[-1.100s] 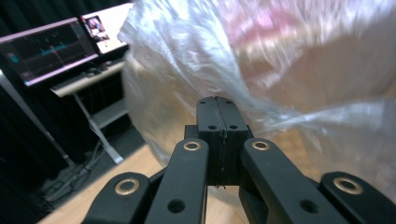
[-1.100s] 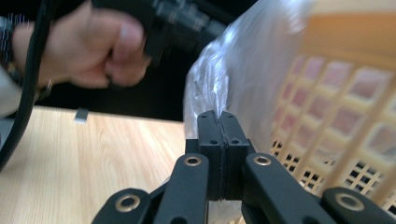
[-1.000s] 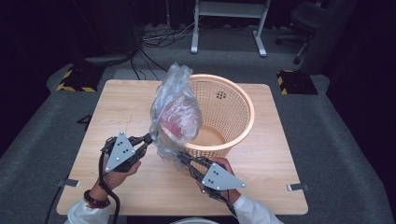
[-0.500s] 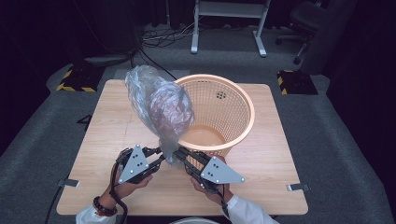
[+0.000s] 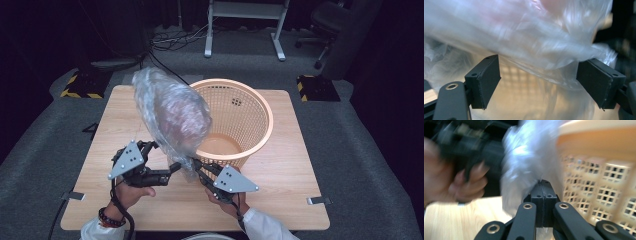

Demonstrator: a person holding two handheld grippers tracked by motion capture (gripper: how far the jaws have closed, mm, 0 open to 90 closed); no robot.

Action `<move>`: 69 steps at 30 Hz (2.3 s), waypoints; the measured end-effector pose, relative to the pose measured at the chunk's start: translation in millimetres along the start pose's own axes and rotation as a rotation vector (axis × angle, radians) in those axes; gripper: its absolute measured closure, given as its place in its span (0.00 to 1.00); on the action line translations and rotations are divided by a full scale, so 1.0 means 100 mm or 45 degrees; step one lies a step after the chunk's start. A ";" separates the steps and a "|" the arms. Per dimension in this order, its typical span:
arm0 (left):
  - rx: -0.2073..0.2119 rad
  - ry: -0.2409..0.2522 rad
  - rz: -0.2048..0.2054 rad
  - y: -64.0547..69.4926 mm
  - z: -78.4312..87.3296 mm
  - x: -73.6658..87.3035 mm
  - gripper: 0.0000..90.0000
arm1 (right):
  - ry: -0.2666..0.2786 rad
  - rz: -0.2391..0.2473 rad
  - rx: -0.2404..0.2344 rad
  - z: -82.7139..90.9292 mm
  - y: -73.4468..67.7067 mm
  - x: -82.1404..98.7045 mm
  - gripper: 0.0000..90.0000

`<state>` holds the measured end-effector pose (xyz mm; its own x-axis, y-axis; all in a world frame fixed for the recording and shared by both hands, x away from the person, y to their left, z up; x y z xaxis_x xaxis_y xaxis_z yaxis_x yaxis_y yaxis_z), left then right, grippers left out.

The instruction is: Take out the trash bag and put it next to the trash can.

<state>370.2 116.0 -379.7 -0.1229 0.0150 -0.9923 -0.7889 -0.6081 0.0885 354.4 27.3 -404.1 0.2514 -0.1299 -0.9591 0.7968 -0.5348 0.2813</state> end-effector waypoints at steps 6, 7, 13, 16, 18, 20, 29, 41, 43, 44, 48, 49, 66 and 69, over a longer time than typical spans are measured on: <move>-0.022 -0.144 -0.053 0.03 -0.15 0.07 0.40 | -0.075 0.176 -0.054 -0.04 -0.16 0.11 1.00; -0.037 -0.174 -0.071 0.04 -0.17 0.09 0.45 | -0.078 0.180 -0.073 -0.04 -0.18 0.12 1.00; -0.142 -0.207 -0.231 -0.01 -0.17 0.12 0.91 | -0.094 0.238 -0.108 -0.04 -0.29 0.18 0.89; -0.217 -0.124 -0.295 -0.05 -0.13 0.05 0.99 | -0.101 0.204 -0.104 0.00 -0.26 0.22 0.78; -0.242 -0.058 -0.314 -0.07 -0.08 0.00 0.99 | -0.109 0.182 -0.120 0.06 -0.25 0.27 0.73; -0.249 0.016 -0.320 -0.08 -0.04 -0.04 0.99 | -0.133 0.160 -0.123 0.14 -0.21 0.34 0.72; -0.375 0.275 -0.301 -0.29 0.16 -0.26 1.00 | -0.257 0.100 -0.173 0.49 -0.10 0.66 0.64; -0.480 0.373 -0.322 -0.50 0.37 -0.46 1.00 | -0.428 -0.012 0.018 1.18 0.53 1.08 0.63; -0.495 0.377 -0.326 -0.55 0.39 -0.48 1.00 | -0.462 -0.029 0.070 1.29 0.67 1.14 0.62; -0.502 0.381 -0.326 -0.57 0.39 -0.49 1.00 | -0.470 -0.031 0.109 1.36 0.76 1.17 0.62; -0.526 0.379 -0.331 -0.68 0.43 -0.57 1.00 | -0.515 -0.068 0.208 1.53 1.02 1.28 0.61; -0.542 0.385 -0.331 -0.72 0.45 -0.61 1.00 | -0.523 -0.089 0.222 1.57 1.06 1.30 0.61; -0.721 0.396 -0.329 -1.10 0.78 -0.79 1.00 | -0.579 -0.194 0.364 1.83 1.45 1.47 0.57; -0.716 0.346 -0.316 -1.16 0.75 -0.67 1.00 | -0.592 -0.203 0.374 1.84 1.48 1.49 0.57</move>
<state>424.5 245.3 -316.8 0.2357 0.0515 -0.9704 -0.3314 -0.9345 -0.1301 408.5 -225.2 -511.4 -0.1808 -0.3469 -0.9203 0.6019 -0.7791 0.1754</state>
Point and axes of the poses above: each handheld gripper's, and its own axes: z roughly backward along the jaws, x roughly out of its underside, y roughly to its right, the point moved 10 cm from there along -z, roughly forward along the jaws, and after that the axes turned 4 degrees about z, right-handed, at the moved point
